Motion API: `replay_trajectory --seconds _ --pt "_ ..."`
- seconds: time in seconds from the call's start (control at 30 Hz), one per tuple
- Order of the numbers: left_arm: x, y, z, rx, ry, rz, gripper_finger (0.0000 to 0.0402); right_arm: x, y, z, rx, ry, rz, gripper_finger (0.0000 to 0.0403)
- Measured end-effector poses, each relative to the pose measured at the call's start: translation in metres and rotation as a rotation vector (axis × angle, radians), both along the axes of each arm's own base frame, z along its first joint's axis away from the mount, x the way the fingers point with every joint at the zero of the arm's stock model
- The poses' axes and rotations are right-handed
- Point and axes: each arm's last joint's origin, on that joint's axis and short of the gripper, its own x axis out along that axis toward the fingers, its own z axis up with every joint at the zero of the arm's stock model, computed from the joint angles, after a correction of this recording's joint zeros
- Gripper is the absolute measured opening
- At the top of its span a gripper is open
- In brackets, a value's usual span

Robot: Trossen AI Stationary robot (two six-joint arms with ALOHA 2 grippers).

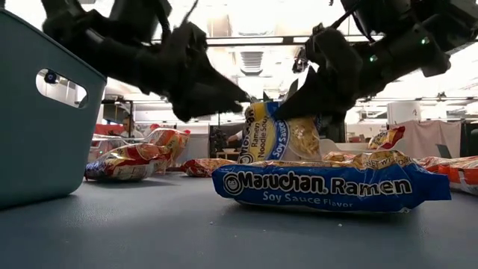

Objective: Sort Maruchan noodles
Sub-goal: Put the blue noodle pack into the blue bin

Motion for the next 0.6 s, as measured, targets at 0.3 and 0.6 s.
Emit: replay_trajectory --seconds 0.3,0.6 --pt "0.008 -0.002 -0.019 -0.016 0.014 -0.038 0.0297 0.004 0.014 0.009 -0.104 -0.006 0.084 0.004" --pt "0.023 -0.007 -0.043 -0.083 -0.027 -0.08 0.028 0.004 0.015 0.009 -0.151 -0.008 0.08 0.004"
